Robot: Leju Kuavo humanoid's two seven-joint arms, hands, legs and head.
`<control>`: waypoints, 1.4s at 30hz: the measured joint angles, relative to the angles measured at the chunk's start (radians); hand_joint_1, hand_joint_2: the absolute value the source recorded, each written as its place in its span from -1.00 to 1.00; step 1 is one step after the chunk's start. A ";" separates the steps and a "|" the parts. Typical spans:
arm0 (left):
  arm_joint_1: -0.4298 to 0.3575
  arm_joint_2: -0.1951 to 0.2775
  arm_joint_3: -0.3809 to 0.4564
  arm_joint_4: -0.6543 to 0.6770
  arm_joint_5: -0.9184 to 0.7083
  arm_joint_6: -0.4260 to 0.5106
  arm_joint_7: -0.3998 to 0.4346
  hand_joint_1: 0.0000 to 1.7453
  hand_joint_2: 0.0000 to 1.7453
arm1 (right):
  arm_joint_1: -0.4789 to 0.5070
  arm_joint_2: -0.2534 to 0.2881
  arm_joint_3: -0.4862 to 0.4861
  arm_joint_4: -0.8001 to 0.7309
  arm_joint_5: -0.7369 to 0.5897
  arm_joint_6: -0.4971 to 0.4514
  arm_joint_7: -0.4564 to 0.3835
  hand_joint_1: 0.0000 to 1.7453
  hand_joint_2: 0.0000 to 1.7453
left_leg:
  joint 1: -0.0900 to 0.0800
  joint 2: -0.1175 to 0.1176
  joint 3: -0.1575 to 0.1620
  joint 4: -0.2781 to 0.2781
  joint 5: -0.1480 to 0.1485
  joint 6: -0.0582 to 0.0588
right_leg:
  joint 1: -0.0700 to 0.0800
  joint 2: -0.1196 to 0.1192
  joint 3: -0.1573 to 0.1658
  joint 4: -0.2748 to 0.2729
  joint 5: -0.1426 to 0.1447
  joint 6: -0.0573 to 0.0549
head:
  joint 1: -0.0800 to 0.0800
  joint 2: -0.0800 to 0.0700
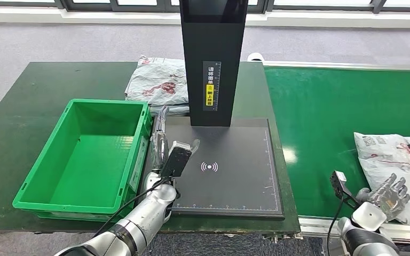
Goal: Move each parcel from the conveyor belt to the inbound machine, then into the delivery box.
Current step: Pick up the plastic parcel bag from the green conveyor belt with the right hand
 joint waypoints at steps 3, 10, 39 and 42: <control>0.000 0.000 0.000 0.000 0.000 0.000 0.000 -1.00 1.00 | 0.000 0.000 0.000 0.001 0.000 0.000 0.000 -1.00 1.00 | 0.000 0.000 0.000 0.000 0.000 0.000 | 0.000 0.000 0.000 0.000 0.000 0.000 | 0.000 0.000; 0.000 0.000 0.000 0.000 0.000 0.000 0.000 -1.00 1.00 | 0.000 0.000 0.000 0.004 0.000 -0.001 0.000 -1.00 1.00 | 0.000 0.000 0.000 0.000 0.000 0.000 | 0.000 0.000 0.000 0.000 0.000 0.000 | 0.000 0.000; 0.001 -0.005 0.001 -0.012 0.051 -0.001 0.000 -1.00 1.00 | 0.025 -0.016 -0.017 0.015 -0.080 0.305 -0.037 1.00 1.00 | 0.000 0.001 0.001 0.000 0.000 0.001 | 0.000 0.000 0.001 -0.001 0.000 0.001 | 0.000 0.000; 0.001 -0.005 0.001 -0.018 0.051 -0.002 0.000 -1.00 1.00 | 0.026 -0.014 -0.025 0.015 -0.080 0.313 -0.041 1.00 1.00 | 0.000 0.000 0.001 0.001 0.000 0.001 | 0.000 0.000 0.002 -0.001 0.001 0.002 | 0.000 0.000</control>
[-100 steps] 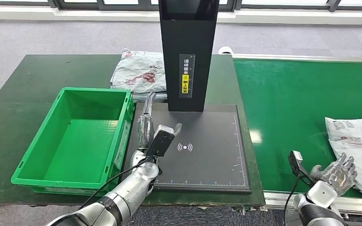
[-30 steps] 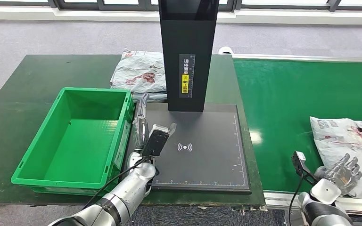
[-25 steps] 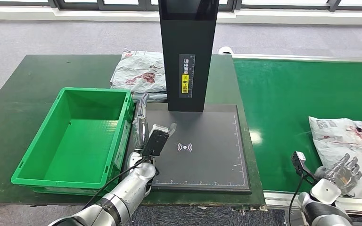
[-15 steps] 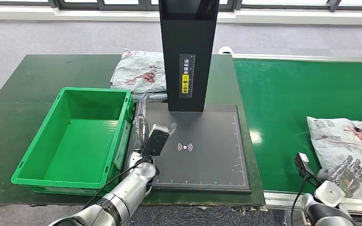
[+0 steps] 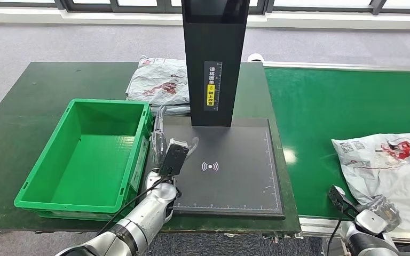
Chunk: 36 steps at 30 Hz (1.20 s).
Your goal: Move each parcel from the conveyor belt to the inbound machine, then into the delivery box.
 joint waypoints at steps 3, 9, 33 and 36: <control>0.001 0.000 0.000 -0.008 -0.002 -0.005 0.000 -1.00 1.00 | 0.001 0.001 -0.001 0.000 0.009 0.009 -0.001 1.00 1.00 | 0.000 0.000 0.000 0.001 0.000 0.001 | 0.000 0.000 0.001 0.000 0.000 0.000 | 0.000 0.000; 0.002 0.001 0.000 -0.016 -0.004 -0.010 0.000 -1.00 1.00 | -0.011 0.005 -0.001 0.000 0.026 0.026 0.000 1.00 1.00 | 0.001 0.001 0.001 0.001 0.000 0.001 | 0.001 0.000 0.001 0.000 0.000 0.000 | 0.000 0.000; -0.038 0.038 0.081 -0.039 -0.161 0.003 0.000 -1.00 1.00 | -0.013 0.410 -0.004 -0.558 -0.205 -0.452 -0.750 1.00 1.00 | 0.003 -0.001 -0.002 0.000 0.004 -0.004 | 0.003 -0.001 -0.003 0.003 0.001 -0.003 | 0.000 0.000; -0.040 0.043 0.083 -0.039 -0.164 0.003 0.000 -1.00 1.00 | -0.008 0.434 -0.003 -0.600 -0.207 -0.452 -0.750 1.00 1.00 | 0.003 -0.001 -0.002 0.000 0.004 -0.004 | 0.002 0.000 -0.003 0.003 0.001 -0.003 | 0.000 0.000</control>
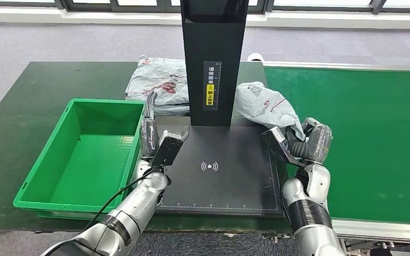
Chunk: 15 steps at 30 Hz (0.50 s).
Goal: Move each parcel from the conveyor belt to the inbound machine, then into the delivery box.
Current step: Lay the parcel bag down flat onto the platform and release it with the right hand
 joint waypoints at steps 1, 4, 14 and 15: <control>0.000 0.001 0.003 -0.001 -0.014 0.000 0.002 -1.00 1.00 | 0.002 0.006 0.000 -0.009 -0.002 0.000 -0.003 1.00 1.00 | 0.000 0.000 0.000 0.000 0.000 0.000 | 0.000 0.000 0.000 0.000 0.000 0.000 | 0.000 0.000; 0.000 0.000 0.043 -0.013 -0.166 0.000 0.016 -1.00 1.00 | 0.015 0.022 0.011 -0.028 -0.014 0.001 -0.028 1.00 1.00 | 0.000 0.000 0.000 0.000 0.000 0.000 | 0.000 0.000 0.000 0.000 0.000 0.000 | 0.000 0.000; -0.012 -0.011 0.103 -0.047 -0.212 -0.080 0.046 -1.00 1.00 | 0.084 0.059 0.336 -0.113 -0.236 0.137 0.070 1.00 1.00 | 0.000 0.003 0.000 0.000 0.000 -0.001 | 0.000 0.003 -0.002 0.001 0.000 -0.001 | 0.000 0.000; -0.012 -0.010 0.103 -0.059 -0.199 -0.097 0.049 -1.00 1.00 | 0.084 0.056 0.378 -0.122 -0.261 0.174 0.066 1.00 1.00 | 0.000 0.003 0.000 0.000 0.000 -0.001 | 0.000 0.003 -0.002 0.001 0.000 -0.001 | 0.000 0.000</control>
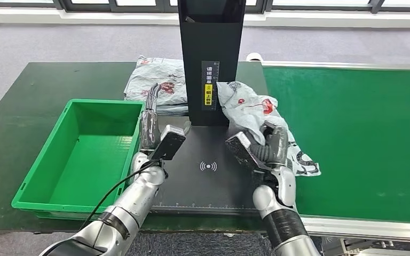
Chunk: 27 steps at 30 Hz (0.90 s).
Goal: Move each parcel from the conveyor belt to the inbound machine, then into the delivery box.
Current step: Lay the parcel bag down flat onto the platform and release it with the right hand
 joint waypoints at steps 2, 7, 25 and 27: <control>0.000 0.003 0.000 -0.022 0.015 -0.025 0.006 -1.00 1.00 | 0.001 -0.004 0.081 -0.008 -0.028 0.066 -0.009 1.00 1.00 | 0.000 0.000 0.000 0.000 0.000 0.000 | 0.000 0.000 0.000 0.000 0.000 0.000 | 0.000 0.000; 0.000 0.011 0.000 -0.053 0.041 -0.075 0.009 -1.00 1.00 | 0.031 -0.011 0.248 0.010 -0.077 0.189 -0.011 1.00 1.00 | 0.000 -0.001 0.000 0.000 0.000 0.000 | 0.000 -0.001 0.000 0.000 -0.001 0.000 | 0.000 0.000; 0.033 0.003 0.000 -0.129 0.260 -0.239 -0.007 -1.00 1.00 | 0.180 -0.071 0.424 0.021 -0.087 0.354 -0.070 -1.00 -0.50 | 0.000 0.000 0.000 0.000 -0.002 0.000 | 0.000 0.000 0.000 -0.001 -0.001 -0.001 | 0.000 0.000; 0.045 0.004 0.000 -0.143 0.264 -0.248 -0.009 -1.00 1.00 | 0.181 -0.071 0.424 0.021 -0.094 0.335 -0.063 -1.00 -1.00 | 0.000 0.000 0.000 0.000 -0.002 0.000 | 0.000 0.000 0.000 -0.001 -0.001 -0.001 | 0.000 0.000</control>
